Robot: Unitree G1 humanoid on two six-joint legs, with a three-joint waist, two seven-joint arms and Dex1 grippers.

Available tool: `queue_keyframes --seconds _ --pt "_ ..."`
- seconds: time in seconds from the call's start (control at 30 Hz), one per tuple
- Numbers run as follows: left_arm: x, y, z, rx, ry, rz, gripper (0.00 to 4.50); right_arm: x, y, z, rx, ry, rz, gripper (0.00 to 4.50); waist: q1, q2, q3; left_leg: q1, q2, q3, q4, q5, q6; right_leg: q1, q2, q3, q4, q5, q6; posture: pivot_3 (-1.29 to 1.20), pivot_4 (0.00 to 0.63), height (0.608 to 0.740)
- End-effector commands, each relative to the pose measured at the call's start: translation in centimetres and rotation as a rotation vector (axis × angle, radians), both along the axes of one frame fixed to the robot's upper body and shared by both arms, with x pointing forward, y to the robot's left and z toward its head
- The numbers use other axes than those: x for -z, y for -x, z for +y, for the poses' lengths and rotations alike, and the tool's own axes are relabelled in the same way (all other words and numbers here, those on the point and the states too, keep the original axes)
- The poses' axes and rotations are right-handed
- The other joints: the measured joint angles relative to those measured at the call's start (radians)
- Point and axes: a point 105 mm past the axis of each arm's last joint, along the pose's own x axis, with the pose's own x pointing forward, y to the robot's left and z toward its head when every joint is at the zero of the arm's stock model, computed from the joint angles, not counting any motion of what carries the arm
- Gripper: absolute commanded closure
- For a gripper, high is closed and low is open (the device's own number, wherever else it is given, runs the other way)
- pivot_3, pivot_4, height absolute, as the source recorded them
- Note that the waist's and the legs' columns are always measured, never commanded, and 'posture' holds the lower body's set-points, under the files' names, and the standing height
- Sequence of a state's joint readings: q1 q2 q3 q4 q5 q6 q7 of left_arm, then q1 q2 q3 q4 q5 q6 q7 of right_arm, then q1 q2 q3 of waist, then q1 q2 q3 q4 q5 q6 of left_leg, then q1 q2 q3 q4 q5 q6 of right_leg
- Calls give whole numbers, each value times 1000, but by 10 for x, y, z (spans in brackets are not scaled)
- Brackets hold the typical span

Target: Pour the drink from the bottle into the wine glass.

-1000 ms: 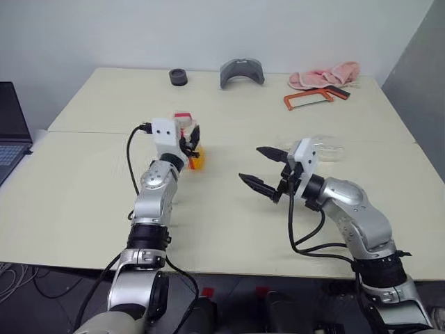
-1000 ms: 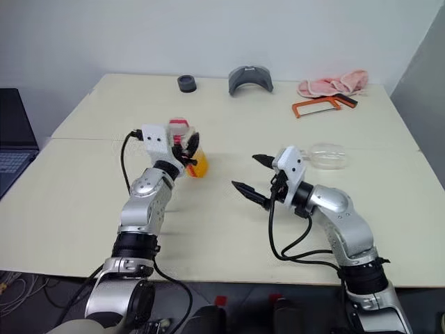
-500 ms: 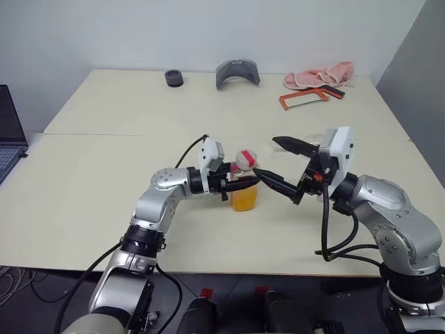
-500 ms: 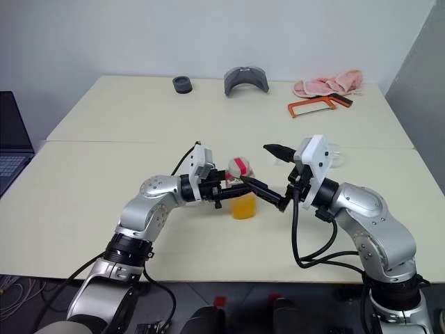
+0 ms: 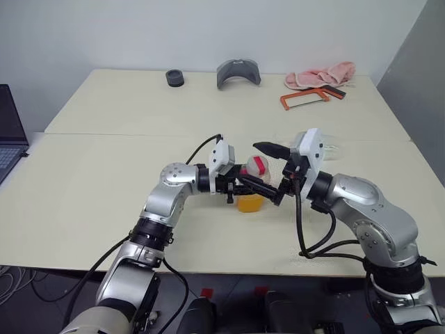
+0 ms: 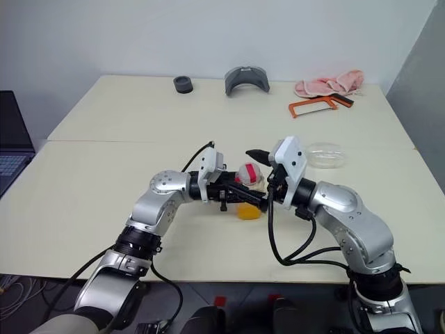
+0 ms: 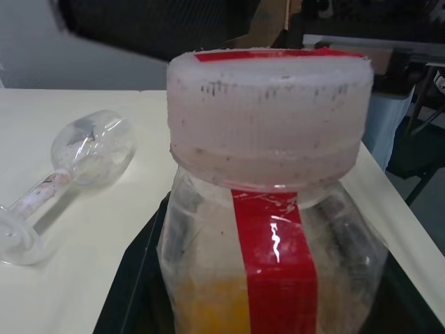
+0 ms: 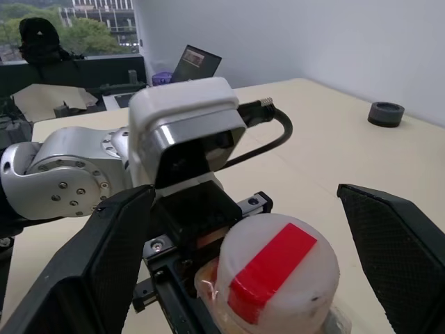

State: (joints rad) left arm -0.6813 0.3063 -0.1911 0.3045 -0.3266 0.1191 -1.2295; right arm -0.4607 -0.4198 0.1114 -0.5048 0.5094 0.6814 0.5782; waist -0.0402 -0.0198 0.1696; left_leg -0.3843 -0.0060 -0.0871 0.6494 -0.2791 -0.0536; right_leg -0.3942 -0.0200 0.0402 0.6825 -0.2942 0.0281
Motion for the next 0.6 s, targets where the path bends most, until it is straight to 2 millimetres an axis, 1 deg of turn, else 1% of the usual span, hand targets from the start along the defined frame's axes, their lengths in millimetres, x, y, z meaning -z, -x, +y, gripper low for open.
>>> queue_keyframes --seconds 0.03,0.13,0.2,0.27,0.43,0.47,0.6 --pt "-15 0 -2 9 25 -68 2685 -13 0 1 9 -32 -58 0 0 0 0 0 0 0 0 0 0 0 0 0 0 0 0 0 150 740" --pt "-15 -2 0 -3 26 -73 2686 -12 -3 -1 19 -34 -53 0 0 0 0 0 0 -1 0 0 0 0 0 0 0 0 0 0 150 740" --pt "-16 -3 1 -8 27 -76 2686 -8 -4 -2 20 -23 -48 384 0 0 0 0 0 -1 0 0 0 0 0 0 0 0 0 0 150 740" --pt "-16 -3 1 -13 29 -78 2686 -7 -4 -3 19 -19 -45 882 0 0 0 0 0 -1 0 0 0 0 0 0 0 0 0 0 150 740" --pt "-17 -5 2 -28 38 -83 2686 -3 -3 -5 8 -1 -39 2570 0 0 0 0 0 -1 0 0 0 0 0 0 0 0 0 0 150 740" --pt "-18 -5 2 -30 41 -83 2686 -2 -2 -5 4 3 -38 2634 0 0 0 0 0 -1 0 0 0 0 0 0 0 0 0 0 150 740" --pt "-20 -5 1 -27 50 -84 2686 1 -2 -5 -25 29 -44 2626 0 0 0 0 0 -1 0 0 0 0 0 0 0 0 0 0 150 740"
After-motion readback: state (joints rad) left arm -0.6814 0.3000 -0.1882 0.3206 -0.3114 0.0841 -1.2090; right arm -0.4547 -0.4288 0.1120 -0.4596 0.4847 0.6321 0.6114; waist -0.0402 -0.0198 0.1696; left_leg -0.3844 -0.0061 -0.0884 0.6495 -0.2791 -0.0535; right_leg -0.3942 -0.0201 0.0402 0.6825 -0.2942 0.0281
